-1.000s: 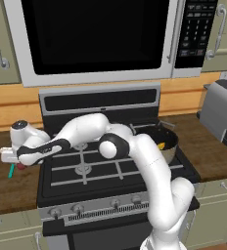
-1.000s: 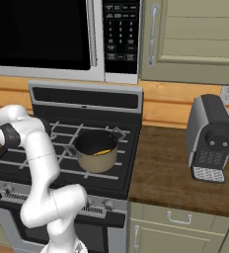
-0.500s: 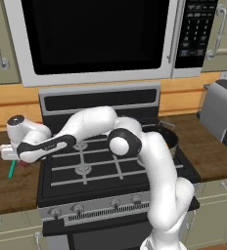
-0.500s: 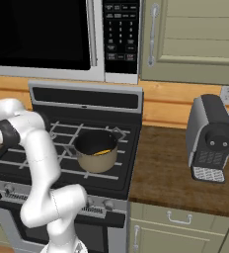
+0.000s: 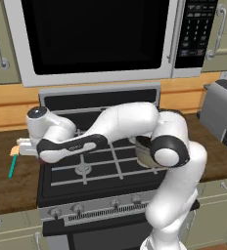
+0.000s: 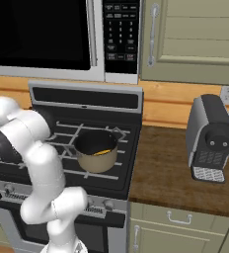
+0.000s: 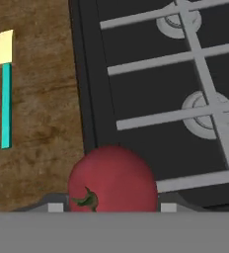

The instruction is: Put the corn and tomato in the pot. Retrieve the spatula and lightly stir the vegetables in the pot.

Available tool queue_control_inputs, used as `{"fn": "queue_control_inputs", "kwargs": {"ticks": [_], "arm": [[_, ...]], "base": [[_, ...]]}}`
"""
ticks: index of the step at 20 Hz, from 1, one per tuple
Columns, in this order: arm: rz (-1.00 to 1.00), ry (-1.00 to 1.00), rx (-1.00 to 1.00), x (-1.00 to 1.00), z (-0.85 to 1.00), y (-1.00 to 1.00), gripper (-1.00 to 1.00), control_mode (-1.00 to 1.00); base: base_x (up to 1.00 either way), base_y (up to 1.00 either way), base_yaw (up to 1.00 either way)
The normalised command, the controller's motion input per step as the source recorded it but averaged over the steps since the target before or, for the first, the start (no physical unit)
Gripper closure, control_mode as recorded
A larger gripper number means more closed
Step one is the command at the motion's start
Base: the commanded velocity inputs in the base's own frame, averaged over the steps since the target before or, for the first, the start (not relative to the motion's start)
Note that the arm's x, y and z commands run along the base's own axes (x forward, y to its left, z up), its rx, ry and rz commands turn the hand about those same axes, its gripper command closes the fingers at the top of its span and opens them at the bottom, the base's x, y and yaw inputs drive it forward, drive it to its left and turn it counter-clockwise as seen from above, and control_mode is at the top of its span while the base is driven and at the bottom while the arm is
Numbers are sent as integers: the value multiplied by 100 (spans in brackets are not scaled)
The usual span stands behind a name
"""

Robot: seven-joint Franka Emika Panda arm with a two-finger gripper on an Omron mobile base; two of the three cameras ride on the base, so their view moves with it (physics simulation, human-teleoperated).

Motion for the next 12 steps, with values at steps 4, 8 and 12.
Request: {"fn": "queue_control_inputs", "kwargs": {"ticks": [4, 8, 12], "arm": [[-10, 2, 15, -33, 71, -100, 100, -100], [-11, 7, 5, -24, 65, -100, 100, -100], [-15, 17, 2, -3, 56, -100, 100, -100]], "base": [[0, 0, 0], [0, 0, 0], [0, 0, 0]]}}
